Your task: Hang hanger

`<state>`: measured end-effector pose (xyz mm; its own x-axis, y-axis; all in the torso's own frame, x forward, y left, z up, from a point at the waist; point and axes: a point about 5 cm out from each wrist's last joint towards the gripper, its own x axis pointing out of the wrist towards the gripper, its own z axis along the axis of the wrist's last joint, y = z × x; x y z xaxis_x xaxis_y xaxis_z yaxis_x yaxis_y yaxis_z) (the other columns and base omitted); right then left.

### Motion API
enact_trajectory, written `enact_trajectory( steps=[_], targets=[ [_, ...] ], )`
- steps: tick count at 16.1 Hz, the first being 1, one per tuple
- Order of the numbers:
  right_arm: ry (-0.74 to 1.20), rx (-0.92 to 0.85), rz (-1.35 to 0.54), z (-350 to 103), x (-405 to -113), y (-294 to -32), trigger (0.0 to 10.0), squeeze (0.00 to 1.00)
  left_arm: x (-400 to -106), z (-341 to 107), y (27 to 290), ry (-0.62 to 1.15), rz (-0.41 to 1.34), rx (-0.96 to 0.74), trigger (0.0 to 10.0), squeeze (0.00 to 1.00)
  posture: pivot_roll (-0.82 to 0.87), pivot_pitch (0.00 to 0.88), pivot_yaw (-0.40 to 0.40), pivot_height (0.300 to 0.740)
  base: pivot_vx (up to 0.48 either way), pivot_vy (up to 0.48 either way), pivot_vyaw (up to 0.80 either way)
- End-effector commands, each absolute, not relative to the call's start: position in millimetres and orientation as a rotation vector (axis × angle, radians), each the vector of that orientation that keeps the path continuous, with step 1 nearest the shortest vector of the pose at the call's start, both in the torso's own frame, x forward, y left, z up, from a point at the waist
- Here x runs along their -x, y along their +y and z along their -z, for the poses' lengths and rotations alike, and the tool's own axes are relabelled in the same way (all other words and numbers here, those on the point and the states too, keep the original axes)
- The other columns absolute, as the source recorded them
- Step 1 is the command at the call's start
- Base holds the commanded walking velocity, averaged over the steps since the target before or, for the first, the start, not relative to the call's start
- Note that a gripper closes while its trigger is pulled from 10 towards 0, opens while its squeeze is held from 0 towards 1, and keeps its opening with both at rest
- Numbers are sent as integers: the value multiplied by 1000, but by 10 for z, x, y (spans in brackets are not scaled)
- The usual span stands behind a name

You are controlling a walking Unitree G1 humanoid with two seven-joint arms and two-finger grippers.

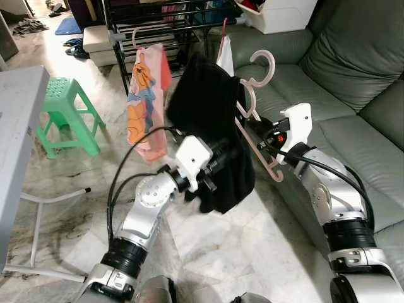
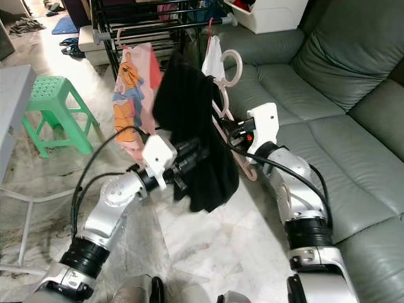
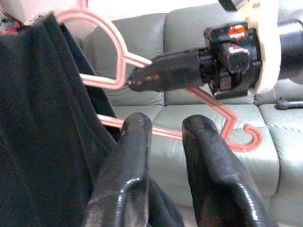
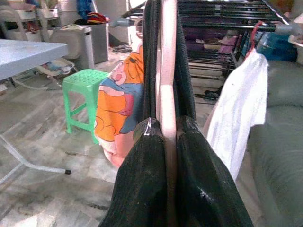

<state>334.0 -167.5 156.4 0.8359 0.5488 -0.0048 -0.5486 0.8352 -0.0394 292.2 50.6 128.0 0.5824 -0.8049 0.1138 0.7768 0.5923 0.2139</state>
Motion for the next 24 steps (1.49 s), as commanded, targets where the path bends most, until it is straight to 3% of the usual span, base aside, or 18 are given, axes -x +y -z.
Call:
enact_trajectory(
  steps=[1, 5, 7, 10, 15, 23, 24],
  targets=[
    [-125, 94, -669, -1806, -3300, -1611, 10000, 0, -2890, -1305, 517, -242, 963, -205, 10000, 1000, -60, 0, 9, 740, 0, 0, 0],
    [-29, 198, -809, -1697, -3166, -1806, 10000, 0, -2974, -1361, 816, -277, 971, -368, 10000, 1000, -52, 0, 12, 740, 0, 0, 0],
    [31, 250, -891, -1635, -3073, -1894, 10000, 0, -2998, -1281, 1089, -245, 994, -535, 10000, 1000, -50, 0, 16, 740, 0, 0, 0],
    [83, 295, -958, -1581, -2995, -1956, 10000, 0, -2966, -1198, 1298, -240, 1050, -733, 10000, 1000, -41, 0, 16, 740, 0, 0, 0],
    [144, 356, -1127, -1566, -2841, -1940, 10000, 0, -3027, -1176, 1247, -287, 1121, -893, 10000, 1000, -42, 0, 21, 740, 0, 0, 0],
    [105, 366, -1133, -1498, -2692, -1819, 10000, 0, -3187, -1230, 1229, -310, 1112, -942, 10000, 1000, -45, 0, 39, 740, 0, 0, 0],
    [94, 382, -1138, -1513, -2672, -1822, 10000, 0, -3218, -1230, 1271, -271, 1122, -941, 6000, 1000, -45, 0, 39, 740, 0, 0, 0]
  ],
)
